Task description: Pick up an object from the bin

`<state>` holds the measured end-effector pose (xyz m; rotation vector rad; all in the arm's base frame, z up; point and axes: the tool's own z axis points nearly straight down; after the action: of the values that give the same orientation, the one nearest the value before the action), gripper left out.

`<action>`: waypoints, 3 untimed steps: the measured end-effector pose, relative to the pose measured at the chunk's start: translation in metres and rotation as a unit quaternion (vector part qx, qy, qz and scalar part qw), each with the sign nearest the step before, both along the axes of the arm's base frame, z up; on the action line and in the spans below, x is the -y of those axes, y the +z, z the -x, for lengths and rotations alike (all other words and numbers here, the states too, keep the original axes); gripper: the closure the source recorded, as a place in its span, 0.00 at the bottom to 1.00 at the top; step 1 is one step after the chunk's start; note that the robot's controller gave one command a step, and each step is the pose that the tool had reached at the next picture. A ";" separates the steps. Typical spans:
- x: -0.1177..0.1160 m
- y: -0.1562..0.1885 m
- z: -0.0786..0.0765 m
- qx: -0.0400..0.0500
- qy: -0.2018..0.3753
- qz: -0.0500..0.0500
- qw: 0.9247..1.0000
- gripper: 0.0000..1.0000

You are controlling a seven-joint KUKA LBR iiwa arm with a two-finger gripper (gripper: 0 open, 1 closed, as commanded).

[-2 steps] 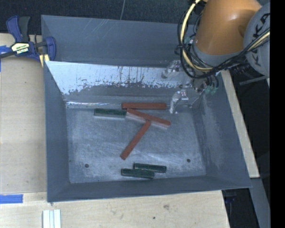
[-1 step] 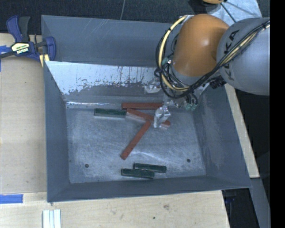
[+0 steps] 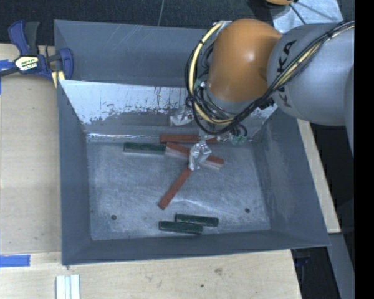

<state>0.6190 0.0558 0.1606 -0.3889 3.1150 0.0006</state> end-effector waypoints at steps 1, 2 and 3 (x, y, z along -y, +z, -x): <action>0.013 -0.028 -0.006 0.000 -0.100 0.000 0.995 0.00; 0.003 -0.087 -0.009 -0.006 -0.133 0.000 0.991 0.00; 0.006 -0.079 -0.009 0.001 -0.134 0.000 0.991 1.00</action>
Offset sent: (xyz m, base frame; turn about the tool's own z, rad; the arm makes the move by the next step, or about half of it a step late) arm 0.0090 -0.0031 -0.0906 0.2683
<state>0.6284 0.0499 0.0812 0.0310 3.1373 0.0010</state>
